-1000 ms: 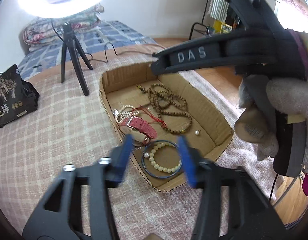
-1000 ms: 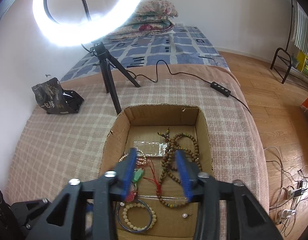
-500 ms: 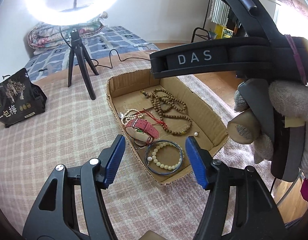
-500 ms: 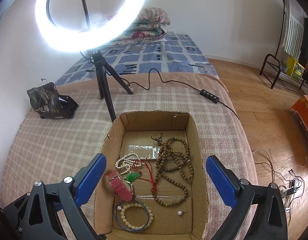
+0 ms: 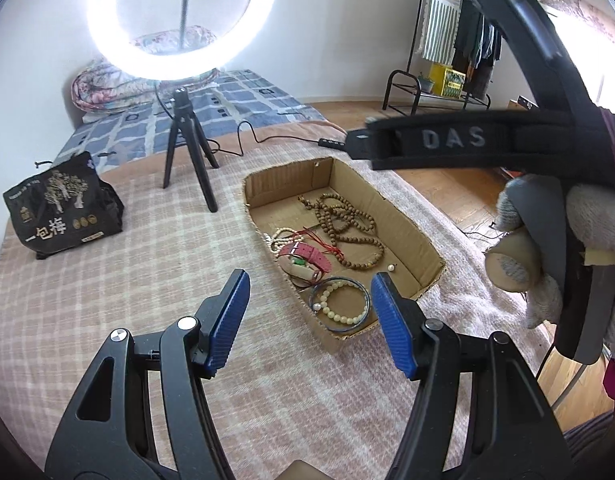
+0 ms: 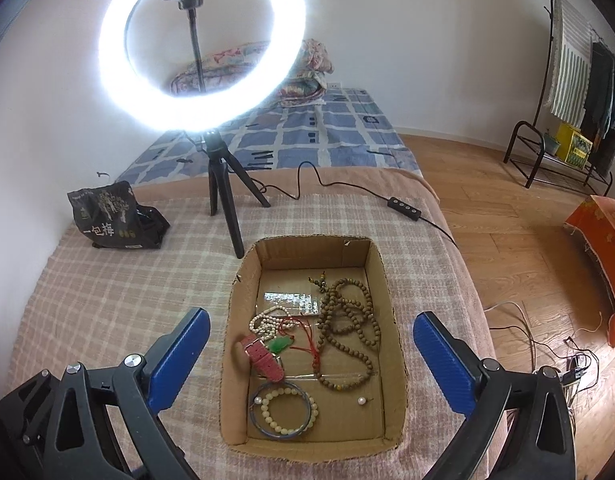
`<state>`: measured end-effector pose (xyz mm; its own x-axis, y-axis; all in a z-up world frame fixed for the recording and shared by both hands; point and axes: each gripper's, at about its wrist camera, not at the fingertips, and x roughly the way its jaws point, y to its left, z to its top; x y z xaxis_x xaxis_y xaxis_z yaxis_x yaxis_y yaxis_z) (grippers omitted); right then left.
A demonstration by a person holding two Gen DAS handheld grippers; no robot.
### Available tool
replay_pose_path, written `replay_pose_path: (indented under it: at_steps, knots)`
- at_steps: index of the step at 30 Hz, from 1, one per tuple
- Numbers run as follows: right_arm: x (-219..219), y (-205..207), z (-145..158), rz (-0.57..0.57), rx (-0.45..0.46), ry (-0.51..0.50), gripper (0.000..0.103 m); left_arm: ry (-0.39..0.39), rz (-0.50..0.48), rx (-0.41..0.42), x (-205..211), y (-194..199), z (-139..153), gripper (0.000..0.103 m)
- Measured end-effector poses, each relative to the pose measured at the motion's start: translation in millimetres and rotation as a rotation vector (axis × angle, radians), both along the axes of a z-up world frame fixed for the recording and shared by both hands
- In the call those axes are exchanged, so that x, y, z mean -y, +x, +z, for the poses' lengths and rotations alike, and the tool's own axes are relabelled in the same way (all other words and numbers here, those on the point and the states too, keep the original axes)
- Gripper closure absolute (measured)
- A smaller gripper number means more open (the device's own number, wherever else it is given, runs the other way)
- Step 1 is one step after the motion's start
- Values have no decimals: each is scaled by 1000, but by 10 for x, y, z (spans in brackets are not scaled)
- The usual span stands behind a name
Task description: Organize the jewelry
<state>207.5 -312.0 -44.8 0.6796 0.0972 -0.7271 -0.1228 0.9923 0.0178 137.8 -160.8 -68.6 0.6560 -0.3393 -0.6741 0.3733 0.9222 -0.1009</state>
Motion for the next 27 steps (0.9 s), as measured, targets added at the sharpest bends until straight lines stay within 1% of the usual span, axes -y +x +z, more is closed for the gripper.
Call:
replay_pose_path:
  at_steps: [7,13,17,18,20,23,27]
  knots:
    - [-109,-284,203,3,44,-35,0,15,3,25,-226,-158,96,37]
    - [-177,-506,314,-2,75,-18,0,31,20,33,-395,-255,104,35]
    - [-239,-692,351,-2,104,-27,0,22,38,31,-512,-262,146,34]
    - [-244,-721,351,-2,106,-26,0,21,43,33,-542,-264,161,33]
    - [-246,-788,344,-1,109,-15,0,25,54,43,-582,-280,182,25]
    - [-237,-901,297,-11,118,-20,0,37,74,70,-638,-296,206,23]
    - [-215,-986,239,-13,116,-36,0,44,91,69,-685,-296,189,18]
